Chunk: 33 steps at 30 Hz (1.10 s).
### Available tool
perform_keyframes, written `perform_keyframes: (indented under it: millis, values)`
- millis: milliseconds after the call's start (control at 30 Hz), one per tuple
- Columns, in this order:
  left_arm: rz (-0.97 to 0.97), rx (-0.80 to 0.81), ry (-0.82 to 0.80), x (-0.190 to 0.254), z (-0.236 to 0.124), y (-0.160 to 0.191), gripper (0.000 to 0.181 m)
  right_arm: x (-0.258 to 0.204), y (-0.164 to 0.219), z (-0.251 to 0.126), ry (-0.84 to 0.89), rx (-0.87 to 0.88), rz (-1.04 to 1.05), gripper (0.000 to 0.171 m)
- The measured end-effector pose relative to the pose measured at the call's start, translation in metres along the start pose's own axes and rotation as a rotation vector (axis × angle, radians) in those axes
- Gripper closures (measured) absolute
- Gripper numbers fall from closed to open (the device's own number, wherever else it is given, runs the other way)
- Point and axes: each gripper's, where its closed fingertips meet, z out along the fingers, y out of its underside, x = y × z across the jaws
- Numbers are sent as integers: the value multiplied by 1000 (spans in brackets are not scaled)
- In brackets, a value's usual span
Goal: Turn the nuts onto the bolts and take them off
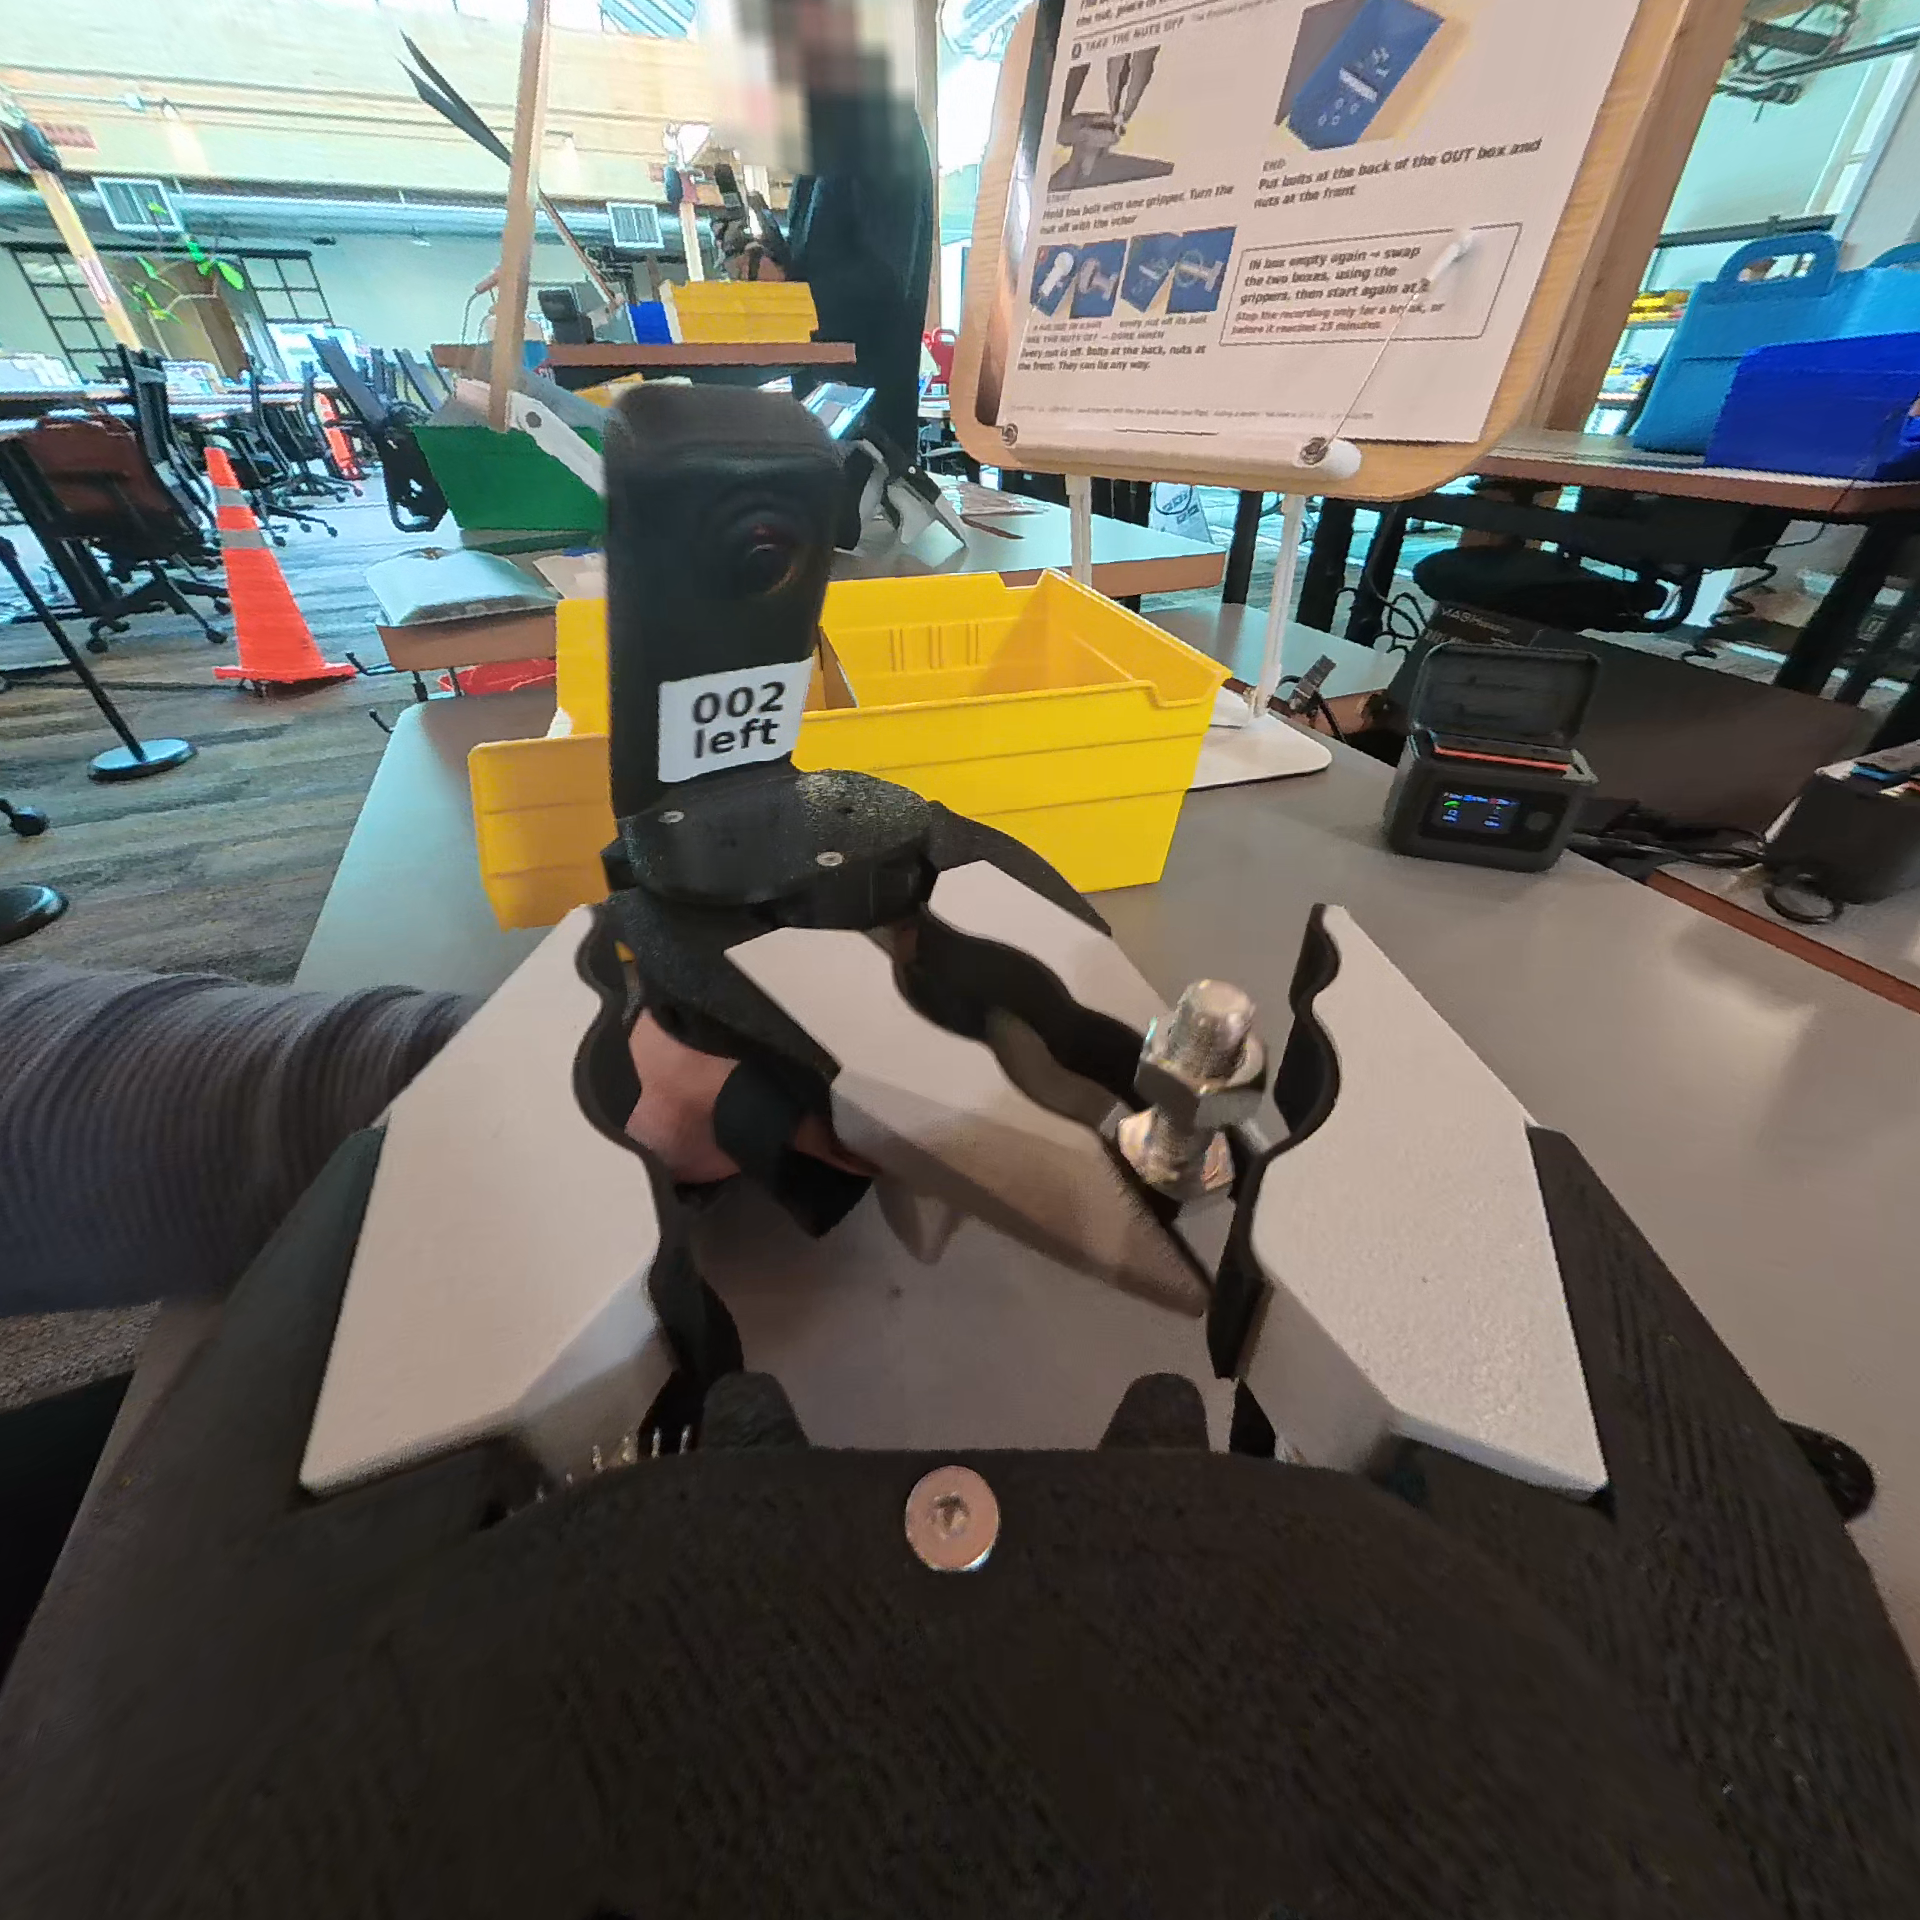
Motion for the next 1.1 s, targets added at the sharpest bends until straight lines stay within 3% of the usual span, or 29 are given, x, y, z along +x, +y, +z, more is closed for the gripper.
perform_keyframes:
  millis: [200,300,533,733,867,1100]
  values:
    - [-77,9,-148,-31,-9,1,164,-4,2,1,-13,-19,-22,39]
    - [-142,48,-214,-51,-21,-4,164,-3,0,-2,-26,-11,-10,47]
    - [-10,-35,-76,-13,-4,3,164,0,3,0,-8,-24,10,48]
    - [-98,-5,-190,-34,-18,-3,164,-2,1,-2,-23,-17,-6,48]
    - [-62,-24,-218,-34,-18,-1,164,9,-4,-11,-9,2,42,69]
    - [93,-88,-211,-20,-9,6,164,42,-6,-24,181,34,60,133]
